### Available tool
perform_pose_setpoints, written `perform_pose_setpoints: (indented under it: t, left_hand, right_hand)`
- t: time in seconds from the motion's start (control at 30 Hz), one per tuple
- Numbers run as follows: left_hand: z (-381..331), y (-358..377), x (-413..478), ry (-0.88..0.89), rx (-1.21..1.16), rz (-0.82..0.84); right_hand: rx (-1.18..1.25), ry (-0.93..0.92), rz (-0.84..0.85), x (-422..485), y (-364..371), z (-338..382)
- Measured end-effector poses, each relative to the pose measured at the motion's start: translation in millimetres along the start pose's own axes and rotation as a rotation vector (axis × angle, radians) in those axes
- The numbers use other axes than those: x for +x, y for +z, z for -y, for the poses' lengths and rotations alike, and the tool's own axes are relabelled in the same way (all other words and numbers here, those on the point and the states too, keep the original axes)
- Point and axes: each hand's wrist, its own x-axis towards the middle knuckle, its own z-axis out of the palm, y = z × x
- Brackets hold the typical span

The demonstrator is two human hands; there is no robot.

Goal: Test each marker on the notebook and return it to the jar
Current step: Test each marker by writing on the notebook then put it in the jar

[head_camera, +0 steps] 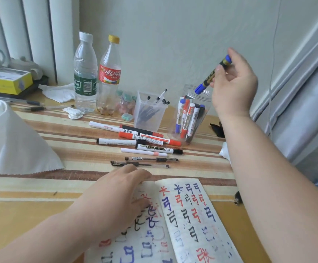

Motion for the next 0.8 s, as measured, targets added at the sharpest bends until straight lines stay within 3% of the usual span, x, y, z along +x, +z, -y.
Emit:
perform_pose_setpoints:
  t: [0.2, 0.3, 0.43, 0.5, 0.57, 0.63, 0.8]
  left_hand:
    - [1, -1, 0, 0.005, -0.029, -0.031]
    - [0, -4, 1, -0.004, -0.038, -0.035]
    - [0, -9, 3, -0.042, -0.063, -0.084]
    - [1, -11, 3, -0.065, -0.071, -0.12]
    - [1, -12, 3, -0.086, -0.068, -0.159]
    - [2, -13, 2, -0.112, -0.065, -0.192]
    - [6, -13, 0, -0.171, -0.099, -0.249]
  right_hand:
    - [-0.392, 0.112, 0.321, 5, 18, -21]
    - [-0.421, 0.097, 0.272, 5, 14, -17]
    - [-0.26, 0.027, 0.176, -24, 3, 0]
    - [-0.235, 0.014, 0.35, -55, 0, 7]
    - [-0.314, 0.068, 0.672, -89, -1, 9]
    - [-0.439, 0.081, 0.889, -118, -1, 5]
    - [-0.516, 0.001, 0.979, -151, -1, -6]
